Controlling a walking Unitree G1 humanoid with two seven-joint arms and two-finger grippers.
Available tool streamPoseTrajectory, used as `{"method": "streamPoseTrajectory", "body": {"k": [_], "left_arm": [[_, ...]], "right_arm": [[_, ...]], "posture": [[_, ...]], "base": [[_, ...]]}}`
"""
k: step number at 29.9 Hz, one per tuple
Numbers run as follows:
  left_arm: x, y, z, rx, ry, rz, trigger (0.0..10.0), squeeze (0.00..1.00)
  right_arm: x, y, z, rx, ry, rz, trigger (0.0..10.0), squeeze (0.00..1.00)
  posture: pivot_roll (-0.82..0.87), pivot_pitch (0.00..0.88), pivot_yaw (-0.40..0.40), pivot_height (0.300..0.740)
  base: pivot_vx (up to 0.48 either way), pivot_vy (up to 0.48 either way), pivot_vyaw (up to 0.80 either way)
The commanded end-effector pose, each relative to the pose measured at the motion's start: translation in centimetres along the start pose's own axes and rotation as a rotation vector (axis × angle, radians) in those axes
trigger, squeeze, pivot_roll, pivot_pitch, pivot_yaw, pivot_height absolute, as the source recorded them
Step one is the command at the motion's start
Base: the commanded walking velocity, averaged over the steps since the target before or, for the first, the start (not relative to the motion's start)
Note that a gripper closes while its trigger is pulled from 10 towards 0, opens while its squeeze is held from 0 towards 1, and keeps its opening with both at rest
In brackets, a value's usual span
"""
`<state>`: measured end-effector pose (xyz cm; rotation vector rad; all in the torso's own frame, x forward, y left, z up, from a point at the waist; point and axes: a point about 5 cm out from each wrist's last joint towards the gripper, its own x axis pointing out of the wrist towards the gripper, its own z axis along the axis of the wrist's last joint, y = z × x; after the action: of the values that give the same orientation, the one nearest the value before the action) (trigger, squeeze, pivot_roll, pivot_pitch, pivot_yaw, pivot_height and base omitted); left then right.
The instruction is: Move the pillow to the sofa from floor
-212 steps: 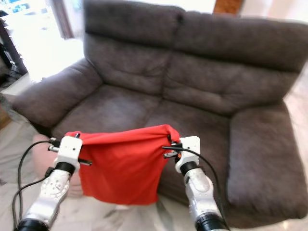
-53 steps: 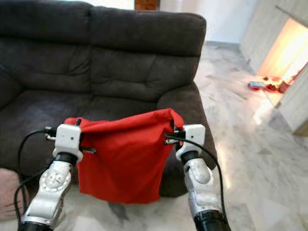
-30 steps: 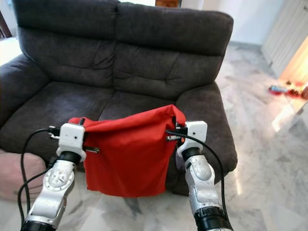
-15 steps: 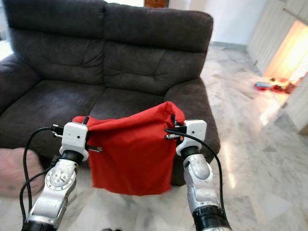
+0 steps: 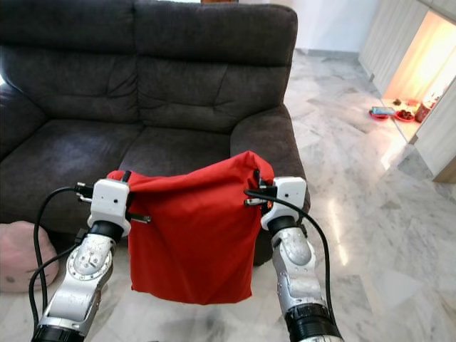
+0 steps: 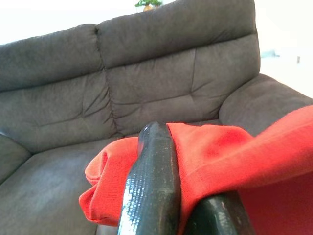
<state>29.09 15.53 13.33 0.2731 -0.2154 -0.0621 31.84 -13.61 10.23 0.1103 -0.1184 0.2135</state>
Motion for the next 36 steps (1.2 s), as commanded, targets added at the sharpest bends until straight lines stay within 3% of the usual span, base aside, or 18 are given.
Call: {"method": "streamPoseTrajectory", "body": {"k": [1, 10, 17, 22, 36], "left_arm": [[0.7, 0.6, 2.5, 0.014, -0.114, 0.032, 10.0, 0.0], [0.7, 0.8, 2.9, 0.036, -0.132, 0.046, 10.0, 0.0], [1.0, 1.9, 4.3, 0.091, -0.188, 0.093, 10.0, 0.0], [1.3, 2.3, 4.9, 0.111, -0.21, 0.117, 10.0, 0.0], [1.7, 3.2, 6.8, 0.147, -0.275, 0.163, 10.0, 0.0]], "right_arm": [[0.7, 0.2, 1.8, -0.005, -0.088, 0.014, 10.0, 0.0], [0.8, 0.2, 2.6, -0.006, -0.129, 0.016, 10.0, 0.0], [1.4, 0.6, 5.6, -0.031, -0.245, 0.038, 10.0, 0.0], [1.6, 0.7, 6.5, -0.029, -0.278, 0.04, 10.0, 0.0], [2.0, 1.5, 8.8, -0.018, -0.352, 0.061, 10.0, 0.0]], "posture": [[0.08, 0.0, -0.066, 0.74], [0.09, 0.0, -0.064, 0.74], [0.09, 0.0, -0.061, 0.74], [0.09, 0.0, -0.062, 0.74], [0.09, 0.0, -0.064, 0.74]], "base": [[0.0, 0.0, 0.0], [0.0, 0.0, 0.0], [0.0, 0.0, 0.0], [0.0, 0.0, 0.0], [0.289, 0.0, 0.0]]}}
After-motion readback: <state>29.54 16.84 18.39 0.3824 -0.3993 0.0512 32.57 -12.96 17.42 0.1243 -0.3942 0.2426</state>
